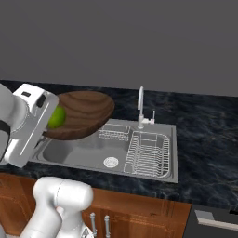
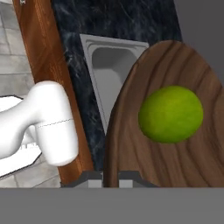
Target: Pick the lime from the sink and place it in the bowl. Then pick the bowl and place it in the microwave. Then close the microwave door and press the start button.
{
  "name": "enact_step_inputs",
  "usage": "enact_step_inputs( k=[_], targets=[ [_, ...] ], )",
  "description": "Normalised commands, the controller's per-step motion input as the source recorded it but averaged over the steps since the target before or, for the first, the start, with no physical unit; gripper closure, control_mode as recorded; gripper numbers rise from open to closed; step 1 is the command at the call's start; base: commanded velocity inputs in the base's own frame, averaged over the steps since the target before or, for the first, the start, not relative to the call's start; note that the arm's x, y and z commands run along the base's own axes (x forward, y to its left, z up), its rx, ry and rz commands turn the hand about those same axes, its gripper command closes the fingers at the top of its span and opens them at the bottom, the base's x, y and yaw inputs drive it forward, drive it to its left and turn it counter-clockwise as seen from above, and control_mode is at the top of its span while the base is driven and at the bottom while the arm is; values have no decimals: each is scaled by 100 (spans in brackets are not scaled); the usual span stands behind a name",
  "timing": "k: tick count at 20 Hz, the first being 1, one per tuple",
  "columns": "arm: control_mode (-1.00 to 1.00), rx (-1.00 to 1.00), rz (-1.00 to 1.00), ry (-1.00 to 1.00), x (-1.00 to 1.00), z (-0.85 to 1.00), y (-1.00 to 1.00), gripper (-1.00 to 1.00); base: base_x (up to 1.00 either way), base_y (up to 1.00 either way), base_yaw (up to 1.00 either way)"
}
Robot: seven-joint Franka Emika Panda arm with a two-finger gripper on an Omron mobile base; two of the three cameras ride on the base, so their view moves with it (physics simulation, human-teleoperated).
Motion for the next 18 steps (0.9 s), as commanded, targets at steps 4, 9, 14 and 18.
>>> enact_step_inputs(
  k=[4,9,14,18],
  targets=[
    [-100,3,-3,-2,-6,-1,2,100,0,0,0],
    [-100,3,0,0,-5,0,0,100,0,0,0],
    [-100,0,0,0,0,0,0,100,0,0,0],
    [-100,0,0,1,0,0,0,100,0,0,0]
  ],
)
